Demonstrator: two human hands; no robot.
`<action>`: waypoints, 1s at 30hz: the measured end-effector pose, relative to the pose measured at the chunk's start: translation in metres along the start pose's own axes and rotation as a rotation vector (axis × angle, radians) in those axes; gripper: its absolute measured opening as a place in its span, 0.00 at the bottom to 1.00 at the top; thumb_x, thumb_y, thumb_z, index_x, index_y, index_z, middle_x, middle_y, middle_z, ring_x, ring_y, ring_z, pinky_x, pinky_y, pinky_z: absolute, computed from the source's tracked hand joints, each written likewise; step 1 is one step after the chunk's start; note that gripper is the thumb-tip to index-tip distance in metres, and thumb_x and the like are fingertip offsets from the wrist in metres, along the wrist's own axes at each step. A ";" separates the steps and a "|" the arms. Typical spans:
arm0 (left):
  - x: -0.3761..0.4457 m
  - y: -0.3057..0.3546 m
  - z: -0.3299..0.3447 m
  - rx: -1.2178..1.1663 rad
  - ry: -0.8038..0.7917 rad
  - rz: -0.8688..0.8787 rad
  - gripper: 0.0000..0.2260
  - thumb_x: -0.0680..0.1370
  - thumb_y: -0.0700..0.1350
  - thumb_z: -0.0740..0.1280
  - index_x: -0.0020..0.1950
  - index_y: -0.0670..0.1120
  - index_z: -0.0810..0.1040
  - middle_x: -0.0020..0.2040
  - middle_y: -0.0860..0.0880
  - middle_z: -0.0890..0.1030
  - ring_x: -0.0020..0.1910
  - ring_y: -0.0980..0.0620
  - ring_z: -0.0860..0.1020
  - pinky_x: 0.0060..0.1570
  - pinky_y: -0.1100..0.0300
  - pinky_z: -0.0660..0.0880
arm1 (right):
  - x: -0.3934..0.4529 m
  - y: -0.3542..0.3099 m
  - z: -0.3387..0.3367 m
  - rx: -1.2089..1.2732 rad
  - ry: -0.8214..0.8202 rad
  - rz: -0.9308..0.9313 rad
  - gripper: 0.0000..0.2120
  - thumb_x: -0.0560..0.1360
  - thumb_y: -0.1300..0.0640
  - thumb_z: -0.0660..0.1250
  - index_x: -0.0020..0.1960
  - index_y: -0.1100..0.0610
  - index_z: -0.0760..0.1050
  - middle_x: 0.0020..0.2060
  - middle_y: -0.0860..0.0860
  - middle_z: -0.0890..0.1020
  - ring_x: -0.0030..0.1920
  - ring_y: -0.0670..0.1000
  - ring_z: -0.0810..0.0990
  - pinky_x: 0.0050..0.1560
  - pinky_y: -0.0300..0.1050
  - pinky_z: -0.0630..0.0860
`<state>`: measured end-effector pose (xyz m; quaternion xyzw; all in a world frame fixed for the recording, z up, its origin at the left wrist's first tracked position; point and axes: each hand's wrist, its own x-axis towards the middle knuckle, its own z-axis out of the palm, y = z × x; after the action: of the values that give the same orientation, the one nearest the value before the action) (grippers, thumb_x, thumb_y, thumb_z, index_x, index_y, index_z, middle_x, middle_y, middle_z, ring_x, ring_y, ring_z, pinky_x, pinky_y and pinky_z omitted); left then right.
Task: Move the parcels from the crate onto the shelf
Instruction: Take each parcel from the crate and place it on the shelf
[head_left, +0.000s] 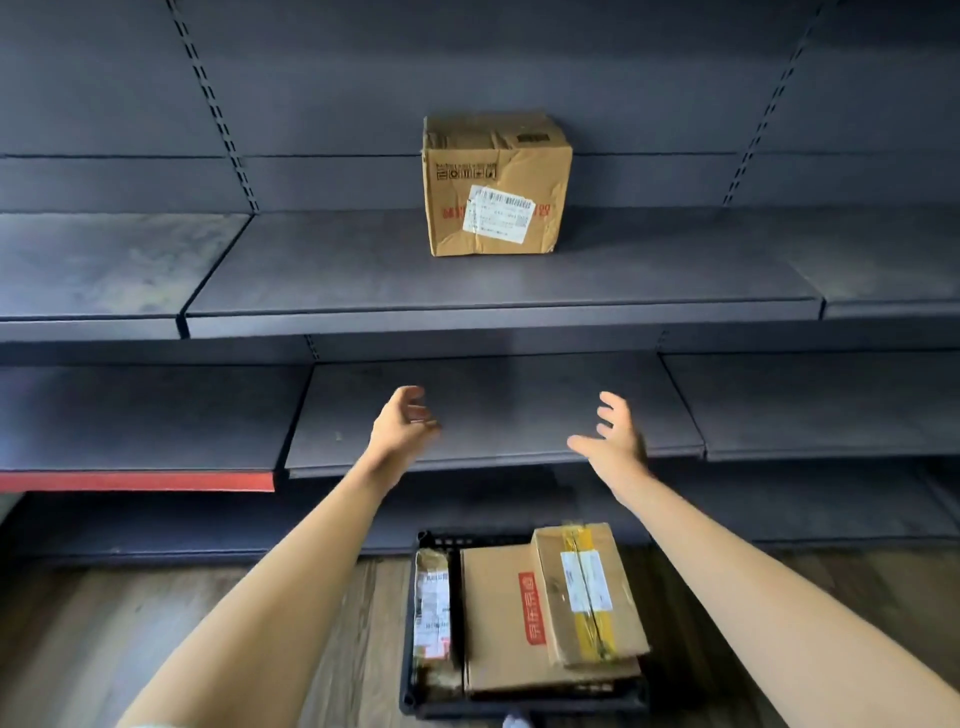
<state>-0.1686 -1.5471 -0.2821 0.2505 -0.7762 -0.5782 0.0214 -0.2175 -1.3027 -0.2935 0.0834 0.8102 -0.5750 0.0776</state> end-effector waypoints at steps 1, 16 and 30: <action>-0.008 -0.014 0.001 0.022 -0.015 -0.020 0.23 0.72 0.34 0.68 0.66 0.45 0.69 0.56 0.44 0.77 0.49 0.47 0.75 0.44 0.58 0.71 | -0.008 0.016 -0.001 -0.012 -0.005 0.036 0.36 0.68 0.69 0.71 0.71 0.53 0.60 0.71 0.55 0.66 0.69 0.56 0.67 0.63 0.48 0.68; -0.055 -0.127 0.077 0.252 -0.154 -0.267 0.21 0.70 0.31 0.68 0.63 0.41 0.73 0.56 0.41 0.79 0.54 0.43 0.77 0.51 0.53 0.75 | -0.054 0.181 -0.021 -0.029 0.015 0.500 0.35 0.69 0.76 0.65 0.72 0.59 0.59 0.69 0.60 0.67 0.66 0.58 0.69 0.56 0.42 0.68; 0.021 -0.218 0.206 0.498 -0.411 -0.296 0.22 0.73 0.32 0.65 0.66 0.41 0.71 0.63 0.39 0.75 0.59 0.42 0.75 0.54 0.55 0.74 | -0.033 0.368 -0.009 -0.047 0.131 0.682 0.32 0.63 0.69 0.74 0.64 0.64 0.67 0.61 0.63 0.75 0.61 0.63 0.73 0.63 0.59 0.70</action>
<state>-0.1739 -1.4179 -0.5540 0.2363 -0.8368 -0.4062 -0.2808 -0.1027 -1.1767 -0.6213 0.3841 0.7519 -0.4907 0.2152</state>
